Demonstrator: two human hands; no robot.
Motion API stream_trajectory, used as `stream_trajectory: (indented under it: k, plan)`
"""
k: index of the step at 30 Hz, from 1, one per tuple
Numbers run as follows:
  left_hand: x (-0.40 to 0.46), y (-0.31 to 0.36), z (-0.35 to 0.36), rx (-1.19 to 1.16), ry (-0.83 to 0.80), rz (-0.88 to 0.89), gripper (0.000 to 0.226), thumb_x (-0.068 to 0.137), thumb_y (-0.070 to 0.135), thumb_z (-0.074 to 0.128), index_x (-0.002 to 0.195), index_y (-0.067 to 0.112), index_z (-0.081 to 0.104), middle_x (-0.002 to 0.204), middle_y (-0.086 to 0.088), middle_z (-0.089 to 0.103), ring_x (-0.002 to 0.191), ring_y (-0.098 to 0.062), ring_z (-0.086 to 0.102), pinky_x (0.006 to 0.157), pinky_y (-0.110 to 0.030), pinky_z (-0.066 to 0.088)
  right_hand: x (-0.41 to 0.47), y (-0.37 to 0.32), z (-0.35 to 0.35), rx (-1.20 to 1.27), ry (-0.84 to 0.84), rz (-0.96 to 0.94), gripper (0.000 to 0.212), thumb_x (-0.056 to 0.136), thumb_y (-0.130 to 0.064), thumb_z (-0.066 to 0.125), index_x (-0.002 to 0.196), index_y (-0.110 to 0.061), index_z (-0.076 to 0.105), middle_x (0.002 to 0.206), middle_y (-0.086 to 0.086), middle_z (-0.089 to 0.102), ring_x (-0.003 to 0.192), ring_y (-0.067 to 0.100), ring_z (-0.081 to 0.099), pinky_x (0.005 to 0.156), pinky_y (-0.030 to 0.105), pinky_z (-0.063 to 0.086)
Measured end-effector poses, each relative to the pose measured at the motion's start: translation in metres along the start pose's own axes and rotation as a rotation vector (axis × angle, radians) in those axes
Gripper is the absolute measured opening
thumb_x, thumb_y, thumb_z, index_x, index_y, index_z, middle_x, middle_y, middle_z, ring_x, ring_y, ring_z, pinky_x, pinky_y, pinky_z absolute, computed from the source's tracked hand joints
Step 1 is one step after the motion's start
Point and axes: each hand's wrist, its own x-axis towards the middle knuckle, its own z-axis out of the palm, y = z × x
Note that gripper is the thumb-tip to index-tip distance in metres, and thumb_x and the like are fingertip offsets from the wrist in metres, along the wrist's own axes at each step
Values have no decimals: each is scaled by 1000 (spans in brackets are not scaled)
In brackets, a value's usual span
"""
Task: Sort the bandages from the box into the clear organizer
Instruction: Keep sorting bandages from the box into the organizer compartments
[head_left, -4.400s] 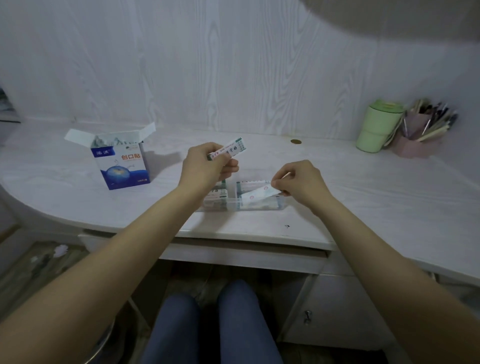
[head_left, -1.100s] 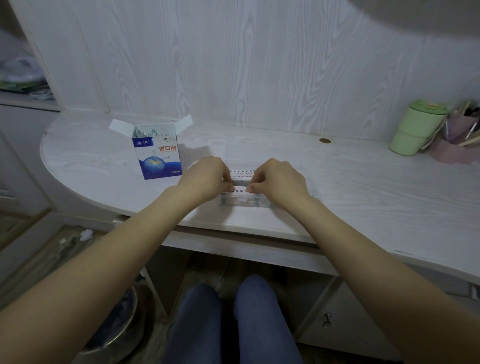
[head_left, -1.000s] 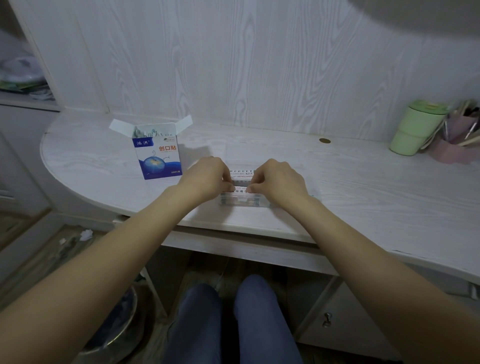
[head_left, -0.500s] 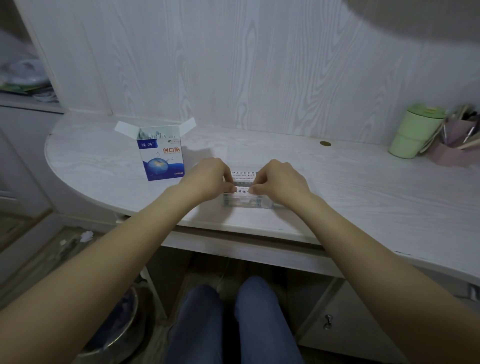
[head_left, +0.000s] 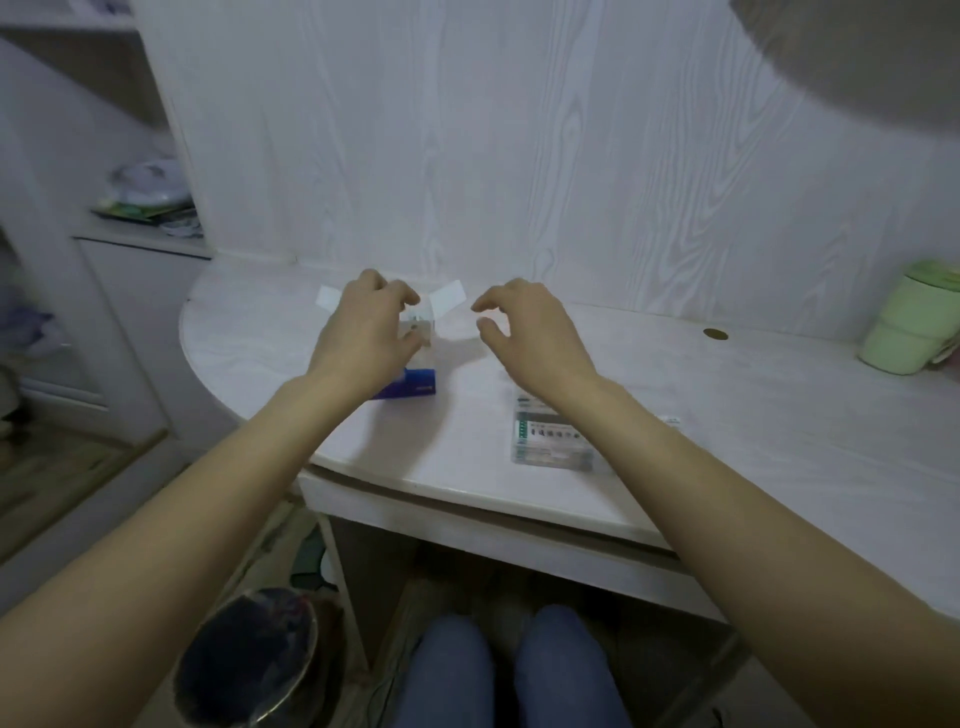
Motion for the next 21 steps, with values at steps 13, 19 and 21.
stream_trajectory:
  k: [13, 19, 21]
  plan:
    - [37, -56, -3, 183, -370, 58, 83, 77, 34, 72, 144, 10, 29, 140, -13, 36, 130, -29, 31, 104, -33, 30, 36, -16, 32, -42, -191, -3, 29, 99, -24, 44, 119, -17, 63, 123, 6, 57, 113, 23, 50, 95, 39, 41]
    - [-3, -54, -11, 118, -193, 198, 81, 73, 28, 78, 142, 19, 35, 127, -6, 37, 117, -22, 37, 94, -32, 42, 15, -18, 29, 33, -113, 47, 22, 95, -17, 50, 106, -18, 68, 120, 4, 52, 113, 20, 49, 96, 43, 40]
    - [-16, -49, -11, 164, -148, 270, 79, 71, 32, 79, 139, 24, 39, 122, -7, 38, 112, -23, 39, 91, -33, 43, 6, -19, 28, 19, -60, 52, 20, 94, -16, 52, 104, -17, 69, 119, 3, 52, 113, 20, 48, 95, 42, 40]
